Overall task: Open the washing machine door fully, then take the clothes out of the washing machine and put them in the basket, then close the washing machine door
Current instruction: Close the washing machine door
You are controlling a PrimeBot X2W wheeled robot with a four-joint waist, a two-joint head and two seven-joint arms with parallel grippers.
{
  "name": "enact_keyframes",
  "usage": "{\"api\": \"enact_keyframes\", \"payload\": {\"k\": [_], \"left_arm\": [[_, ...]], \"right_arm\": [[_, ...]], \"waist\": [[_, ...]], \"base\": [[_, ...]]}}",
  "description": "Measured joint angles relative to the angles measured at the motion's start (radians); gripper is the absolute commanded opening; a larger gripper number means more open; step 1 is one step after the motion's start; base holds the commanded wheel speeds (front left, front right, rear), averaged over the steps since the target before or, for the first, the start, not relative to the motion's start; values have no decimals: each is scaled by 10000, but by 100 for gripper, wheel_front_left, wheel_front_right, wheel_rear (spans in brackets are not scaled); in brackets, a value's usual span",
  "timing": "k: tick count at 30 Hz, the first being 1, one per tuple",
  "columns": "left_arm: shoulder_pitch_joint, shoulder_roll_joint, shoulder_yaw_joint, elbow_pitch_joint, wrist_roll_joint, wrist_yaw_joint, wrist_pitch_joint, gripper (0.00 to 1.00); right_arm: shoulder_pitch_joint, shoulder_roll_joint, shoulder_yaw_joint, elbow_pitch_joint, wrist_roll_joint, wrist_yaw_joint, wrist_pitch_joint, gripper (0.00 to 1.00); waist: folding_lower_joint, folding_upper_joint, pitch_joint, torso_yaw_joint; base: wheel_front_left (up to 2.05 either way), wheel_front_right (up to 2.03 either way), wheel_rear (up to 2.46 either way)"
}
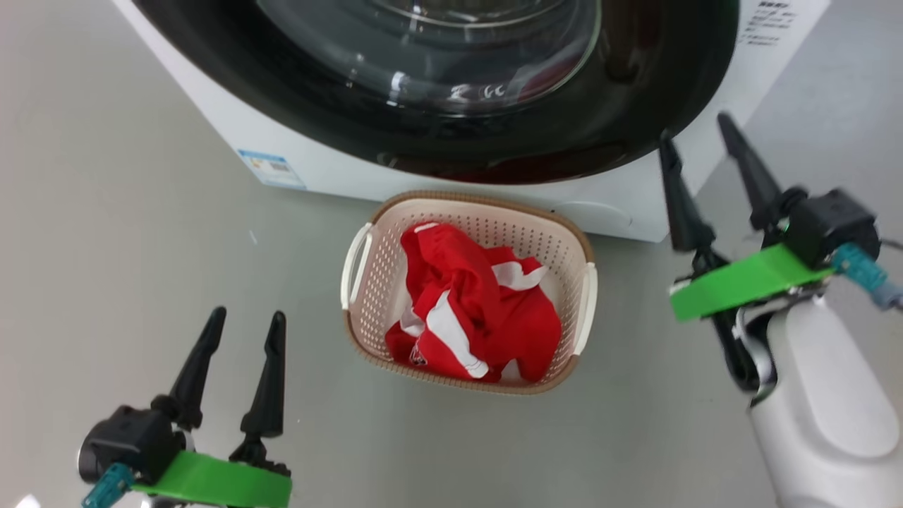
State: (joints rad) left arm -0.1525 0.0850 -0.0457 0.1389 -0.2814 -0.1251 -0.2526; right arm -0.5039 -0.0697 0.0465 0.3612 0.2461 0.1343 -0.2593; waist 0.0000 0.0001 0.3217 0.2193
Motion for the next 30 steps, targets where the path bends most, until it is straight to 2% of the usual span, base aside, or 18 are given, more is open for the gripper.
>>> {"api": "enact_keyframes", "payload": {"k": [16, 30], "left_arm": [[828, 430, 364, 293, 13, 0, 0, 100], [1377, 629, 729, 504, 13, 0, 0, 100]], "right_arm": [[2550, -88, 244, -84, 75, 0, 12, 100], [4202, -33, -378, -359, 90, 0, 12, 100]], "waist": [[0, 0, -1253, -816], [0, -1, -2085, -1677]], "base": [[0, 0, 0], [0, 0, 0]]}}
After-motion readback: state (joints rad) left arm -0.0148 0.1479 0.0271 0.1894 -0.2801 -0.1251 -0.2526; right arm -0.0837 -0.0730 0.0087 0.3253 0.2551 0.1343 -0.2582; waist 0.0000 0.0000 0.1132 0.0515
